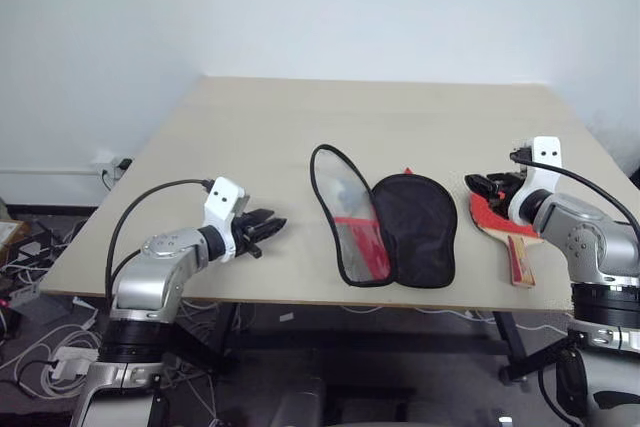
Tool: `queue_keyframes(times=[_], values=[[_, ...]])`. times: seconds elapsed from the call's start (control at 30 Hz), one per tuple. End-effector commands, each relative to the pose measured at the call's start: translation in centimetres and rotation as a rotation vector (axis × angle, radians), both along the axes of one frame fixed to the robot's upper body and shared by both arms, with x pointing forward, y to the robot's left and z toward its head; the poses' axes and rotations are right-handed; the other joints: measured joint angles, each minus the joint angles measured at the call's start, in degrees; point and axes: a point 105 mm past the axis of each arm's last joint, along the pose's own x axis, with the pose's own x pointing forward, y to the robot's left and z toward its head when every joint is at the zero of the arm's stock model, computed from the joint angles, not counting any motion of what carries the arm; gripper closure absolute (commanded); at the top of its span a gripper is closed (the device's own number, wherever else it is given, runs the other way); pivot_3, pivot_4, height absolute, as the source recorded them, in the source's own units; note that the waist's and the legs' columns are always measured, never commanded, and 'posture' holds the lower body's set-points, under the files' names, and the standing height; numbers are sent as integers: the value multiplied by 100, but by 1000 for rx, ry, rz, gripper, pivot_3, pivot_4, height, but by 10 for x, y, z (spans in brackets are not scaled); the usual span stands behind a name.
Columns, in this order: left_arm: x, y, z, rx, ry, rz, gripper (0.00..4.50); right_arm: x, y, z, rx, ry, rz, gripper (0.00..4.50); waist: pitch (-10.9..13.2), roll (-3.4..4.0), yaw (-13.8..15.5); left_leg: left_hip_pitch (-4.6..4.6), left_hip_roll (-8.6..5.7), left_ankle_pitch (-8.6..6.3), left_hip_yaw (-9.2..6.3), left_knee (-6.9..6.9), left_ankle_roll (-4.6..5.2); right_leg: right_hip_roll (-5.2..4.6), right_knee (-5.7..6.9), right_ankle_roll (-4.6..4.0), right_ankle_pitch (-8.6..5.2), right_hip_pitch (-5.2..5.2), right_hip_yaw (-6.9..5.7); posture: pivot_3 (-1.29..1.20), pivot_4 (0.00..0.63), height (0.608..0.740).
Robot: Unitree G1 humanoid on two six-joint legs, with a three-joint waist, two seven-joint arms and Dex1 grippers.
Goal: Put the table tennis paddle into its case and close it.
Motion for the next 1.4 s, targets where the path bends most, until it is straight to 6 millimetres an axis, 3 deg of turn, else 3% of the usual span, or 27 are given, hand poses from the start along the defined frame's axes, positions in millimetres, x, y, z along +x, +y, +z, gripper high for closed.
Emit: queue_keyframes(times=[0.03, 0.37, 0.63, 0.73, 0.83, 0.87, 1.07, 1.3, 1.4], values=[[4, -5, 13, 26, -53, -30, 2792, 5, -3, 17, 8, -58, -42, 1855, 0, 0, 3, 0, 0, 0, 0, -1, 0, 0, 0, 0, 0, 0, 0, 0, 0, 715], [-2, -16, 30, -22, -67, -136, 2792, -3, -10, 15, -22, -24, -69, 1855, 0, 1, 0, 0, -1, 1, 6, -4, 2, 0, 0, 0, 0, -3, 3, 0, 0, 715], [0, -41, 21, -22, -20, -248, 2792, -38, -37, -18, -104, 140, -133, 1855, 0, -2, 30, 0, 0, 1, 9, -2, 5, -2, -1, 0, 0, 1, 4, 0, 0, 715], [2, -51, 22, -35, -17, -279, 2792, -47, -46, -26, -65, 182, -187, 1224, 0, -1, 30, 1, 1, 11, 10, -2, 22, 0, 0, 0, 0, -2, 6, 0, 0, 715], [2, -55, 16, -23, -4, -305, 2792, -54, -49, -34, -67, 225, -212, 165, 0, -1, 8, 0, 1, 11, 10, -3, 24, 1, -1, 0, 0, -2, 8, 0, 0, 715], [1, -57, 13, -11, -1, -314, 2792, -55, -53, -38, -57, 247, -238, 16, 0, -1, 0, 1, 2, 11, 10, -4, 24, 1, -1, 0, 0, -2, 8, 0, 0, 715], [0, -68, 11, -17, 3, -343, 2792, -70, -70, -68, -70, 418, -339, 16, 1, -3, 26, 0, 7, 9, 6, -3, 29, -3, -1, 0, 0, 0, 6, 0, 0, 715], [-1, -71, 12, -21, 2, -348, 2792, -72, -77, -86, -84, 488, -371, 16, -3, -9, 13, 2, 5, 2, 4, 1, 42, 0, -2, 0, 0, 3, 4, 0, 0, 715], [-1, -72, 14, -27, 0, -346, 2792, -68, -76, -88, -100, 475, -381, 604, -3, -18, 12, 2, 6, 1, 1, 11, 43, 0, -1, 0, 0, 9, 2, 0, 0, 715]])
